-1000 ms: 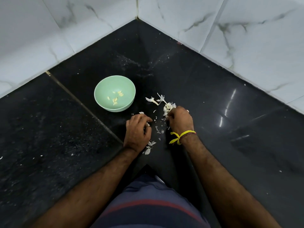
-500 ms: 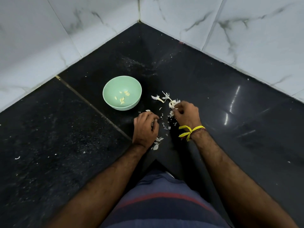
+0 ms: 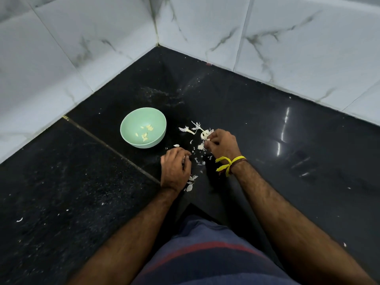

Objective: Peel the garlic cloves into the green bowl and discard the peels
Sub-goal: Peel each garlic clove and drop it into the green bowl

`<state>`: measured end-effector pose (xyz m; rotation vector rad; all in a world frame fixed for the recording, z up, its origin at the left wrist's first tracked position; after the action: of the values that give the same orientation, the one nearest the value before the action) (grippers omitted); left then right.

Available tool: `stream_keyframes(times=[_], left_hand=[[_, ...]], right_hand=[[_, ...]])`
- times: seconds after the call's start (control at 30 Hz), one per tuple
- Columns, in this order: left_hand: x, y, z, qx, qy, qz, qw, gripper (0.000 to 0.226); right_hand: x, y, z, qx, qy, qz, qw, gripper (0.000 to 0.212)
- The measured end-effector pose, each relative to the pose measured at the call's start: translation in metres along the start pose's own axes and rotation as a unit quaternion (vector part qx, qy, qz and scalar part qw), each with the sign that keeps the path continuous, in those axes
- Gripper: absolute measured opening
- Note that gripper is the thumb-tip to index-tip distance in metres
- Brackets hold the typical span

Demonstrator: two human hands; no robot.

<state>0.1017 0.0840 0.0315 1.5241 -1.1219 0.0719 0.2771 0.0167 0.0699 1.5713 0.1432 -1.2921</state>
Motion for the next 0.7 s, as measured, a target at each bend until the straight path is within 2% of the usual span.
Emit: stream_keyframes(times=[0.07,0.23,0.4,0.53,0.7], left_hand=[[-0.001,0.0,0.0,0.001,0.003,0.002,1.0,0.027],[0.0,0.0,0.001,-0.005,0.002,0.0,1.0,0.027],[0.004,0.006,0.007,0.008,-0.001,0.012,1.0,0.029],[0.002,0.011,0.02,0.015,0.001,0.009,1.0,0.024],[-0.006,0.009,0.016,0.007,0.034,0.018,0.999,0.024]], right_hand=[[0.001,-0.003,0.001,-0.016,0.001,0.013,1.0,0.005],[0.001,-0.004,0.008,-0.026,0.018,0.029,0.999,0.016],[0.012,-0.003,0.017,-0.022,-0.004,-0.005,1.0,0.005],[0.033,-0.013,0.024,-0.051,-0.038,-0.038,0.997,0.008],[0.042,-0.023,0.03,-0.087,-0.047,0.002,0.995,0.008]])
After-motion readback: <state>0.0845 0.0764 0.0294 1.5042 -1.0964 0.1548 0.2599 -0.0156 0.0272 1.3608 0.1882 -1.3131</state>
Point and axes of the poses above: each hand's wrist, its own z-axis away from the middle knuckle, its own y-axis out of the back of the hand, x = y × z, the point moved 10 cm from there along -z, towards the middle knuckle, and after that the axes turned 1 degree about z, right-handed, at the moved point
